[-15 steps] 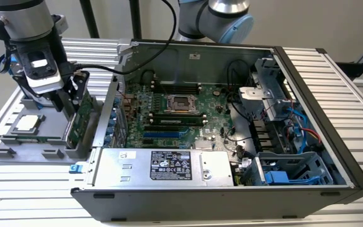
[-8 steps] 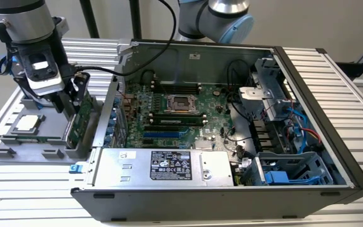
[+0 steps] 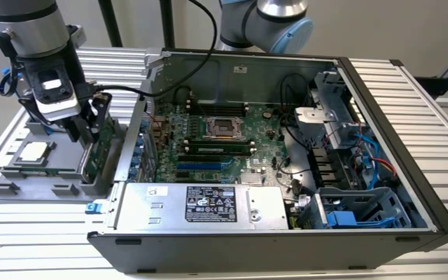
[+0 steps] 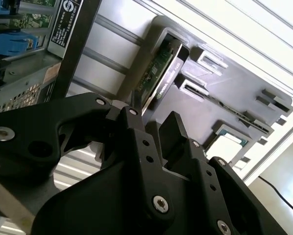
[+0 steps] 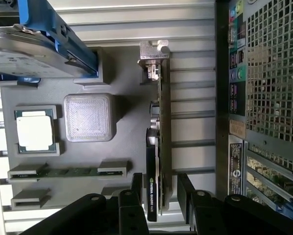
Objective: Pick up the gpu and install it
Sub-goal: 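Pick up the gpu and move the gpu toward the slot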
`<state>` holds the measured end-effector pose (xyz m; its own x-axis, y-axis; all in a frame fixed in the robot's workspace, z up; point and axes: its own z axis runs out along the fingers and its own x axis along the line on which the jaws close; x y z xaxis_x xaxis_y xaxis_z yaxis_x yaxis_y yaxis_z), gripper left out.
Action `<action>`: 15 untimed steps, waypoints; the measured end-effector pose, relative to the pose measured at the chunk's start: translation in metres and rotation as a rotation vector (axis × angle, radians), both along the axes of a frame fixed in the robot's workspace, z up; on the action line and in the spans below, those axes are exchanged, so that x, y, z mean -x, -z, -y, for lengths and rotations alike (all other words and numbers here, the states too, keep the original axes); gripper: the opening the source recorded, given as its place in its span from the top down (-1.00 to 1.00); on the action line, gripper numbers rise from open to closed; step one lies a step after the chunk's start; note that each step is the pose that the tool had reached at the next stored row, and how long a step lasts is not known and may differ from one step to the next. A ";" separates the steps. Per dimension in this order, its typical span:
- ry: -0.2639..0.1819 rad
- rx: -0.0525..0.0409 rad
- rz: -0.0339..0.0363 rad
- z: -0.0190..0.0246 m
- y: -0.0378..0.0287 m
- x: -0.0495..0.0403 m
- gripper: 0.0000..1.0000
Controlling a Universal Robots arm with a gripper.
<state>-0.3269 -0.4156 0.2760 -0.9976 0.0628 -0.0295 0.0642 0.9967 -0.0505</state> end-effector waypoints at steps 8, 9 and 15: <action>0.000 0.0039 0.0000 0.0000 0.0041 0.0000 -1.00; 0.000 0.0045 0.0001 0.0000 0.0049 0.0000 -1.00; 0.000 0.0054 0.0007 0.0000 0.0082 0.0008 -1.00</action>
